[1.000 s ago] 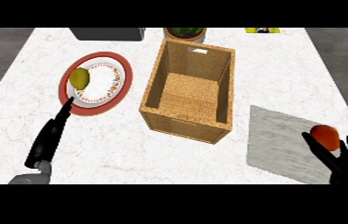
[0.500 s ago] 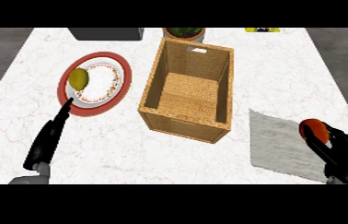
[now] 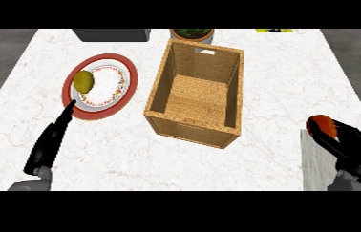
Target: Pick the tomato from the placemat and place it in the basket
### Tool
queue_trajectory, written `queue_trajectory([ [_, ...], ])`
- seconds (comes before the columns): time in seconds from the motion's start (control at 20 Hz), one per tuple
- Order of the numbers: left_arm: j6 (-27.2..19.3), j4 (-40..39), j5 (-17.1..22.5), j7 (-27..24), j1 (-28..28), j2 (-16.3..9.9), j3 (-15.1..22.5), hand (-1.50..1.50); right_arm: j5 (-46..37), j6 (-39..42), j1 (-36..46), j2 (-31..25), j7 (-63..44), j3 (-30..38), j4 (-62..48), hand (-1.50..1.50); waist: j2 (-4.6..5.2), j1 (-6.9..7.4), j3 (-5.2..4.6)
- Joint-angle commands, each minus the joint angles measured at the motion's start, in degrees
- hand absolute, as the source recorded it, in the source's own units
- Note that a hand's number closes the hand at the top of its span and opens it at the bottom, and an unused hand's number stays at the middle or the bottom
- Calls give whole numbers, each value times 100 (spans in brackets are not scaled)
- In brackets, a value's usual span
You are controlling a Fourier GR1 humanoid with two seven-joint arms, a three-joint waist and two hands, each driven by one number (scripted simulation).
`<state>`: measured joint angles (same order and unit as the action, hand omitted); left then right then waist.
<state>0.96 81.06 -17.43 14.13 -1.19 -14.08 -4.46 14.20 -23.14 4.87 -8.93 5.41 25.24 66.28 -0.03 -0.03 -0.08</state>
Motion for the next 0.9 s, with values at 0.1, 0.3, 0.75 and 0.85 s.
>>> queue_trajectory([
  [0.1,-133,-67,-135,-46,-49,91,62,0,-1738,-819,-731,-134,-4,-1144,183,150,19,31,-29],
  [0.3,4,81,-136,-93,-210,43,178,0,-3517,-798,-1328,-1007,226,-2234,-395,150,254,466,-143],
  [0.75,-31,-22,-79,-28,-22,-41,-21,0,-5813,-1897,-2086,-1292,-1012,-3110,1389,150,-55,-75,-103],
  [0.85,-14,9,-56,-16,59,-98,-79,0,-6176,-1872,-2099,-1378,-1407,-3089,1998,150,-74,-101,-105],
])
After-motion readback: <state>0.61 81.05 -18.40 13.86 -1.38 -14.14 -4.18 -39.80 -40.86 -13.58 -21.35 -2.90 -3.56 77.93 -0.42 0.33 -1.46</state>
